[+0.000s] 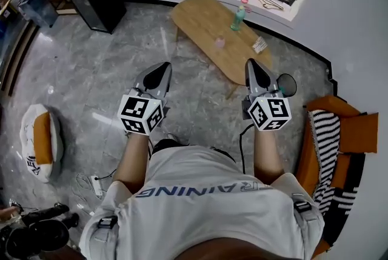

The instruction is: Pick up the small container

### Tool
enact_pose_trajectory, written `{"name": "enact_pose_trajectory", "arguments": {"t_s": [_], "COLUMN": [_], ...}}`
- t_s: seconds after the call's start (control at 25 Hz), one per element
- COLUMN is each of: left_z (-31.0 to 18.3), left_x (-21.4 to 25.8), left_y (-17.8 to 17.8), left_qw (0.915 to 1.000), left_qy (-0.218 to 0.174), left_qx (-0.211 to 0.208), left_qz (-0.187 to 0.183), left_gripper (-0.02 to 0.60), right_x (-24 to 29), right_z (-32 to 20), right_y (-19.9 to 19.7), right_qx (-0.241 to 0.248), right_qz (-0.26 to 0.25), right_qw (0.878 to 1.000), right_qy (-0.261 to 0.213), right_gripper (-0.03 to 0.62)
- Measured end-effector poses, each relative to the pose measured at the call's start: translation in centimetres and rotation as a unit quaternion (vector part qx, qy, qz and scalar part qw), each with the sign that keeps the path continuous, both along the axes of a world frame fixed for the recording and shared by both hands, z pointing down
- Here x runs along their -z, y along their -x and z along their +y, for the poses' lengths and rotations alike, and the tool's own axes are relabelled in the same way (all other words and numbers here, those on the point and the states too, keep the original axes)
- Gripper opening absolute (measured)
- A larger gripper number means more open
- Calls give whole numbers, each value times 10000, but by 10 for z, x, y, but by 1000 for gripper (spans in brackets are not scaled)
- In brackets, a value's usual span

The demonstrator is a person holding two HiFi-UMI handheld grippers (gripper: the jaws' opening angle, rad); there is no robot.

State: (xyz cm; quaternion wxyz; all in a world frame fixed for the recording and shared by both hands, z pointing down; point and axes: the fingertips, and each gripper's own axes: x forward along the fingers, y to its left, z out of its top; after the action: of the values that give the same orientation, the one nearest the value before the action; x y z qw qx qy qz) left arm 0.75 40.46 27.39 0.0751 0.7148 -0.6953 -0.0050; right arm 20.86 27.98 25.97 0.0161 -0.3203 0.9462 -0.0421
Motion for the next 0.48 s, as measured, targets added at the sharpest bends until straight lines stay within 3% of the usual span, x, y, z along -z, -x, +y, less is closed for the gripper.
{"name": "enact_pose_trajectory", "arguments": {"t_s": [0.24,0.48], "left_z": [-7,-14], "left_x": [-15,-20], "left_y": [62,99], "left_qw": [9993,9984], "left_qy": [107,87], "left_qx": [-313,-499], "left_qz": [171,251], "left_gripper": [3,3], "right_x": [-3,-10], "right_z": [7,1], "right_y": [61,95], "right_qx": [-205,-401], "right_qz": [156,344], "right_qw": [9997,9986], "right_qy": [-39,24], "right_gripper": [15,15]}}
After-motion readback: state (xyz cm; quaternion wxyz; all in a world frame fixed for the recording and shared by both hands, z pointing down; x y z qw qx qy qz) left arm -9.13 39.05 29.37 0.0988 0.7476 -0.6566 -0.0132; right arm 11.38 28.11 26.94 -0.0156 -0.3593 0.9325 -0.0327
